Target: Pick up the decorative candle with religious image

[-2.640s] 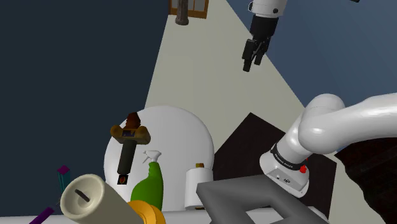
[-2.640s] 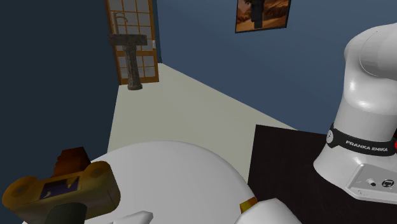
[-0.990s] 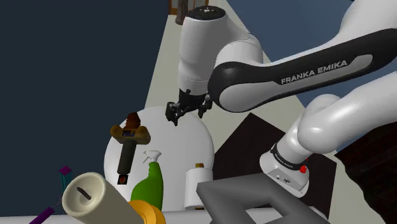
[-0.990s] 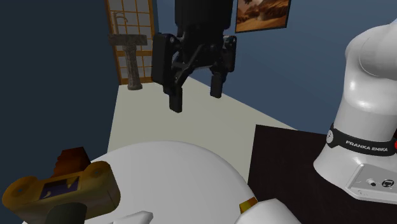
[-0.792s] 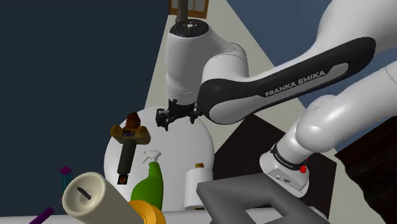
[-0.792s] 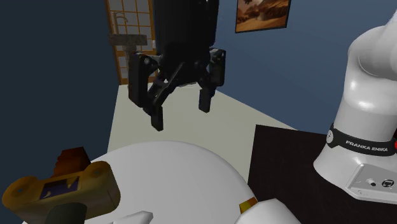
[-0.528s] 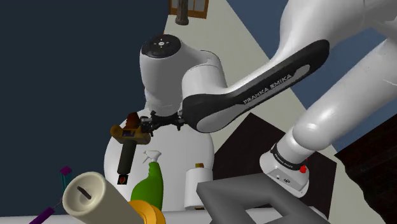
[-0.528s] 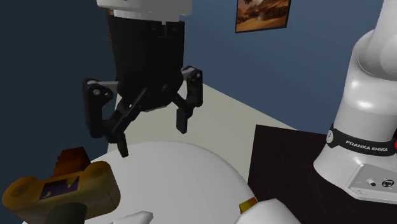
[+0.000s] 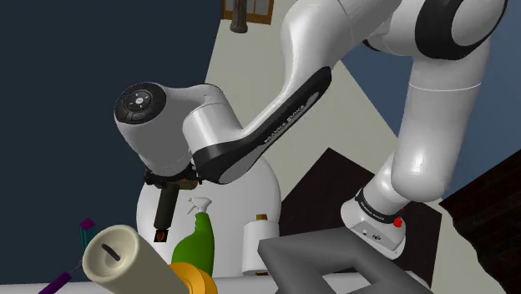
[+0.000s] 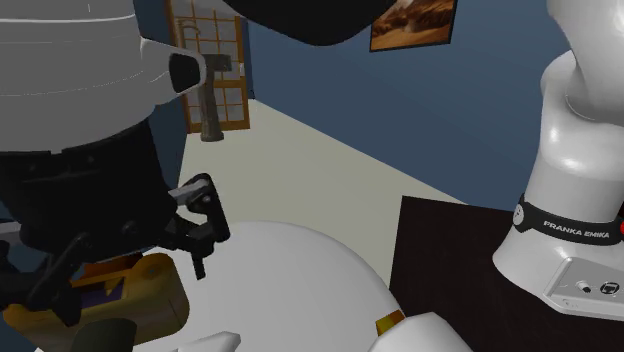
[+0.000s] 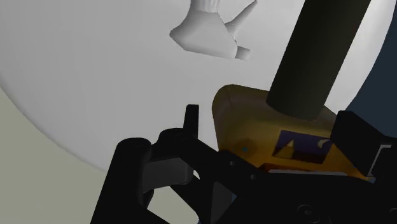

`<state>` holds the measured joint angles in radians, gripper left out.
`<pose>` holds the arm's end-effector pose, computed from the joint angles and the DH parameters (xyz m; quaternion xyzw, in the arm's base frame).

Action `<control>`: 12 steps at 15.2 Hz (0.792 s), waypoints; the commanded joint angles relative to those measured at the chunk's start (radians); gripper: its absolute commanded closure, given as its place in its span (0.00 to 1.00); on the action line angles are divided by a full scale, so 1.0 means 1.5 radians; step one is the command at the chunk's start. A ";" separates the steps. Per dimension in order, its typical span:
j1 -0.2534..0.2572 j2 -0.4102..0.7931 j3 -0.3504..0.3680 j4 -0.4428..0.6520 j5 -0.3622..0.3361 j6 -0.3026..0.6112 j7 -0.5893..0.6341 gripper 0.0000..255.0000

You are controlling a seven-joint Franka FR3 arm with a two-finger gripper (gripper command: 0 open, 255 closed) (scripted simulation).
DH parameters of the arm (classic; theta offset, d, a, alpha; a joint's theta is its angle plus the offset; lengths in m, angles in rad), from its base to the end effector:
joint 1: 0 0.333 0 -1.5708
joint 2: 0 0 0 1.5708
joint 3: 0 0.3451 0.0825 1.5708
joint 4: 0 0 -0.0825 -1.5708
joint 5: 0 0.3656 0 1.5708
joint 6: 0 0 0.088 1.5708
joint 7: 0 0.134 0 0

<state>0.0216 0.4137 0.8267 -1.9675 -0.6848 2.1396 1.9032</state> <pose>0.4420 0.3987 0.3281 0.9336 -0.3336 0.1198 0.0520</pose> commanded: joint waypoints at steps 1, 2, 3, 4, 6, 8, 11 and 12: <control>0.051 0.062 -0.036 0.064 -0.049 -0.027 0.047 0.00; 0.074 0.091 -0.052 0.099 -0.066 -0.041 0.064 0.00; 0.097 0.119 -0.067 0.134 -0.080 -0.055 0.078 0.00; 0.111 0.136 -0.077 0.156 -0.088 -0.063 0.085 0.00; 0.115 0.147 -0.083 0.154 -0.097 -0.054 0.093 0.00; 0.119 0.157 -0.090 0.153 -0.106 -0.045 0.100 0.00; 0.126 0.174 -0.099 0.153 -0.120 -0.032 0.112 0.00; 0.127 0.177 -0.101 0.153 -0.123 -0.029 0.114 0.00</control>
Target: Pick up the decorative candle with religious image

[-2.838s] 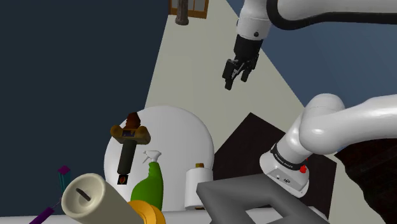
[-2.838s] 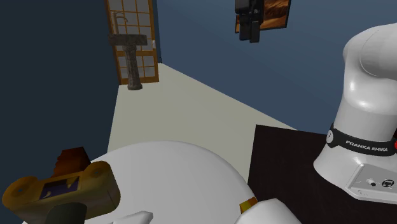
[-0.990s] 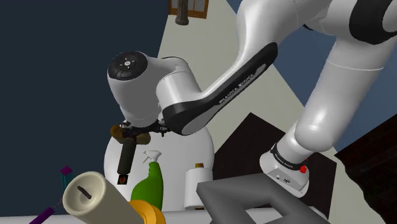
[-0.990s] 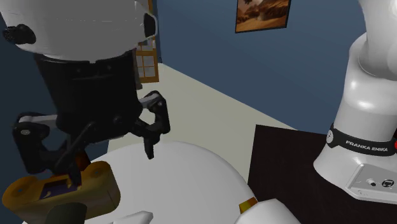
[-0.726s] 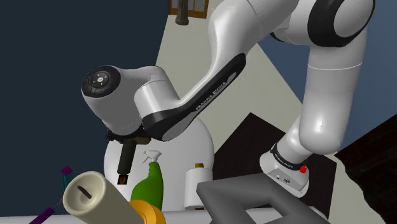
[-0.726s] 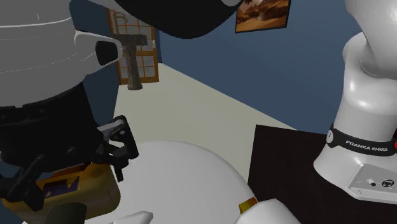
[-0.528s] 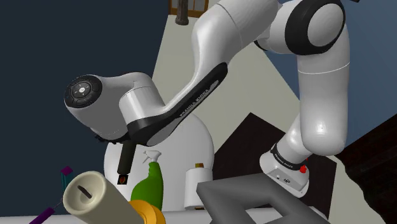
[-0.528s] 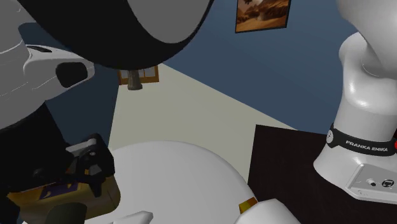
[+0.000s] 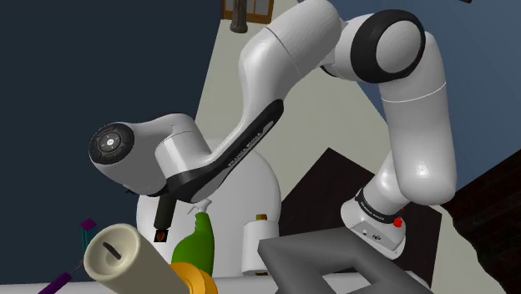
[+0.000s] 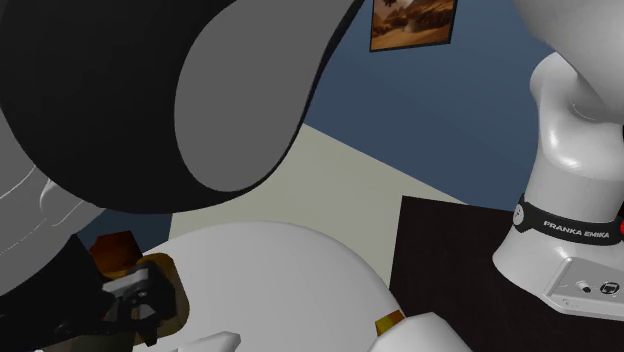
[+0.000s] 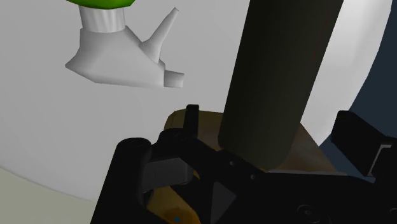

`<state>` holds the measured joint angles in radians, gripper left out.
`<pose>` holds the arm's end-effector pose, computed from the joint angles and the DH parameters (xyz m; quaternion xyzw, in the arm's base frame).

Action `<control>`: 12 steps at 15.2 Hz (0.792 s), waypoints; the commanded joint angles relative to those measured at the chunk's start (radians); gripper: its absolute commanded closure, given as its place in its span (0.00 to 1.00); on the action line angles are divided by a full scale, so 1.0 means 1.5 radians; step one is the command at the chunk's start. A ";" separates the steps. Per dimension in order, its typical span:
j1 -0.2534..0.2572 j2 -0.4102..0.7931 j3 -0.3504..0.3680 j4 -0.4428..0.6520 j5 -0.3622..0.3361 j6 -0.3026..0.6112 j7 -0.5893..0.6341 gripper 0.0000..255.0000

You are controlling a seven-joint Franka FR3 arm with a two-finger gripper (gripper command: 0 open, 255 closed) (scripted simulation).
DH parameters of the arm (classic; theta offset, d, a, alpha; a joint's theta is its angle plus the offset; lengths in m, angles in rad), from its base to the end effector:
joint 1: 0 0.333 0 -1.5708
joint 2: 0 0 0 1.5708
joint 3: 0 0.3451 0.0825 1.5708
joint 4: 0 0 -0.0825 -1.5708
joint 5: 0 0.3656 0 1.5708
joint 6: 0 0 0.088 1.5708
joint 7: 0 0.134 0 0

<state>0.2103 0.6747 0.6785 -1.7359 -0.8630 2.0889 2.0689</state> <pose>0.4898 0.4390 0.2558 0.9149 -0.3712 0.1447 0.0644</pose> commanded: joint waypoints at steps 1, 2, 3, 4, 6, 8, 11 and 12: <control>0.001 0.003 -0.002 -0.002 -0.004 0.004 0.003 0.00; 0.000 0.002 -0.002 -0.004 -0.003 0.005 0.003 1.00; 0.000 0.002 -0.002 -0.004 -0.003 0.005 0.003 1.00; 0.000 0.001 -0.002 -0.004 -0.003 0.005 0.003 1.00; -0.001 0.001 -0.002 -0.004 -0.003 0.005 0.003 1.00; -0.001 0.001 -0.001 -0.004 -0.003 0.004 0.003 1.00; 0.001 0.003 -0.002 -0.002 -0.004 0.004 0.003 1.00; -0.001 -0.002 0.001 -0.002 0.001 0.000 0.000 1.00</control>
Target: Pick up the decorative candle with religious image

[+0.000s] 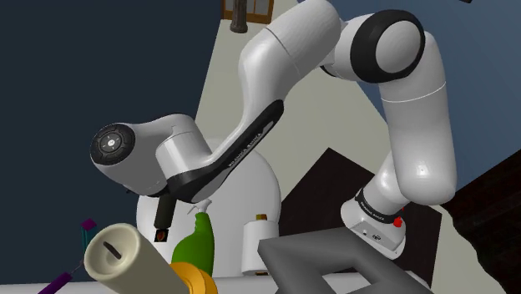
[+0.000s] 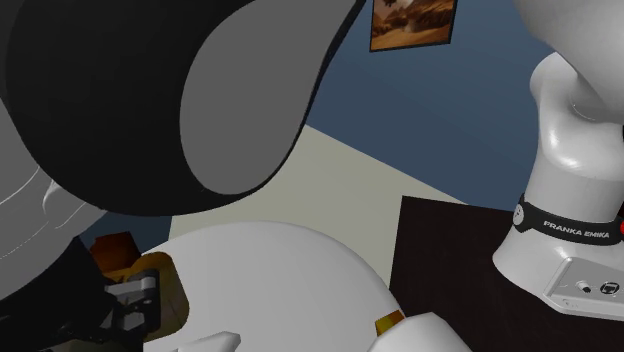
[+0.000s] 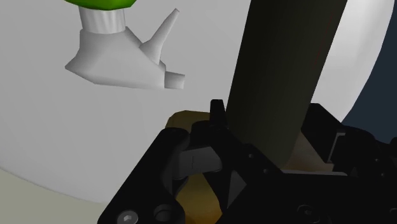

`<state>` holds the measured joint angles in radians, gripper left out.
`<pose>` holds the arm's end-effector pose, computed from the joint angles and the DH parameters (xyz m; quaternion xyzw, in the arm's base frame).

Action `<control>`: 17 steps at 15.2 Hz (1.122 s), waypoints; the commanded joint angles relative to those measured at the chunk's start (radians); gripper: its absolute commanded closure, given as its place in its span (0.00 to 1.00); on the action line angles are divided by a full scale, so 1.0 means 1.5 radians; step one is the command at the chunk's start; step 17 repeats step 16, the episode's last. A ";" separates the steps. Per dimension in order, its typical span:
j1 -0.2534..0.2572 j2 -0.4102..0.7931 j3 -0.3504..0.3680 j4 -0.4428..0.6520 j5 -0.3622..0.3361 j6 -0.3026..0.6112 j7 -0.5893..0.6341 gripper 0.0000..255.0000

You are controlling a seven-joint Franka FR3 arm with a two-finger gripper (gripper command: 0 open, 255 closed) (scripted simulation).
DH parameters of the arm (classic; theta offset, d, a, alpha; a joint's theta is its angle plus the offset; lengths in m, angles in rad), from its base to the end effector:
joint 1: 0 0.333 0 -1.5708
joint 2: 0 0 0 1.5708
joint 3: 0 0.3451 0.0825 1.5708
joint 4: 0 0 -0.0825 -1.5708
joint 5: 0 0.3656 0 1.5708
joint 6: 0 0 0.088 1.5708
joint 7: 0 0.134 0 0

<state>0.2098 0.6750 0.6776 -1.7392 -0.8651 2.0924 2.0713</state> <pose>0.4895 0.4385 0.2545 0.9149 -0.3712 0.1449 0.0641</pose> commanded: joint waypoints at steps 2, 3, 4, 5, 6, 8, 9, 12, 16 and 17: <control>-0.005 -0.014 0.008 0.001 0.011 -0.011 -0.009 1.00; -0.007 -0.019 0.011 0.001 0.016 -0.015 -0.013 1.00; -0.009 -0.025 0.014 0.002 0.021 -0.020 -0.017 1.00; -0.011 -0.030 0.018 0.003 0.025 -0.024 -0.021 1.00; -0.013 -0.035 0.021 0.003 0.030 -0.029 -0.025 1.00; -0.017 -0.046 0.027 0.006 0.039 -0.038 -0.032 1.00; -0.019 -0.051 0.030 0.007 0.043 -0.043 -0.036 1.00; -0.024 -0.065 0.038 0.012 0.057 -0.058 -0.048 1.00; -0.027 -0.076 0.044 0.016 0.066 -0.069 -0.056 1.00; -0.027 -0.076 0.044 0.016 0.066 -0.069 -0.056 1.00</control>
